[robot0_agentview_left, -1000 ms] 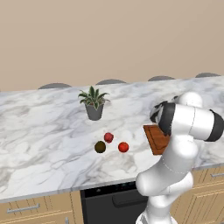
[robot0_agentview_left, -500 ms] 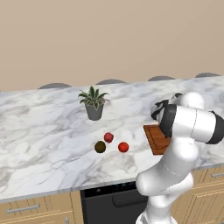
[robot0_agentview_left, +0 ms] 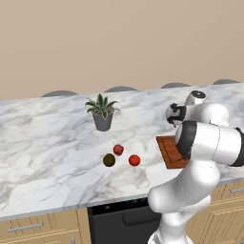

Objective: Place the avocado, onion, tomato, and bell pepper on the cutting board.

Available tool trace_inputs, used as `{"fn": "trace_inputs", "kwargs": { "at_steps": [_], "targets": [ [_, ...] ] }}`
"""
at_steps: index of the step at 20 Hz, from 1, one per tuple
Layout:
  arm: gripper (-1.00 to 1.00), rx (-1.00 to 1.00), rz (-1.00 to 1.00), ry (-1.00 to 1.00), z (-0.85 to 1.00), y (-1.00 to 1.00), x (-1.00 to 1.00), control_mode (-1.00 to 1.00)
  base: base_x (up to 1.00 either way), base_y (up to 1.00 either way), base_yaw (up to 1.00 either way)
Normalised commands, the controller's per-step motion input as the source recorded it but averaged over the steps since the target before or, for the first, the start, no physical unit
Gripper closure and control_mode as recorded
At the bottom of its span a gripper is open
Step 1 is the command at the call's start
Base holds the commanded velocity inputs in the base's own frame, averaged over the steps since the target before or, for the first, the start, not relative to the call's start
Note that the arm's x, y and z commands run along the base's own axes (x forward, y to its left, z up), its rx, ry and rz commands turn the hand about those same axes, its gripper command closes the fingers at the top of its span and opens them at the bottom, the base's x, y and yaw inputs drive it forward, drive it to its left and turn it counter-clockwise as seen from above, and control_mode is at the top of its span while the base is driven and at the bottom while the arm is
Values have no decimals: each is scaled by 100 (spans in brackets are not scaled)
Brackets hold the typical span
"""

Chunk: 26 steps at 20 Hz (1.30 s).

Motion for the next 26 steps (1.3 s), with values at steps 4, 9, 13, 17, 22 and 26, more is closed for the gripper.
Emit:
{"fn": "trace_inputs", "kwargs": {
  "at_steps": [4, 9, 13, 17, 22, 26],
  "targets": [
    [-100, 3, -1, -2, 83, 31, -16, -100, 0, 0, 0],
    [-100, 0, 2, -4, 23, 65, -55, -100, 0, 0, 0],
    [-100, 0, 3, -7, 0, 97, -61, -100, 0, 0, 0],
    [-100, -2, 2, -6, -1, 100, -57, -100, 0, 0, 0],
    [-100, -3, 3, -5, -21, 99, -59, -100, 0, 0, 0],
    [-100, 0, 4, -3, -34, 74, -41, -100, 0, 0, 0]
  ]
}}
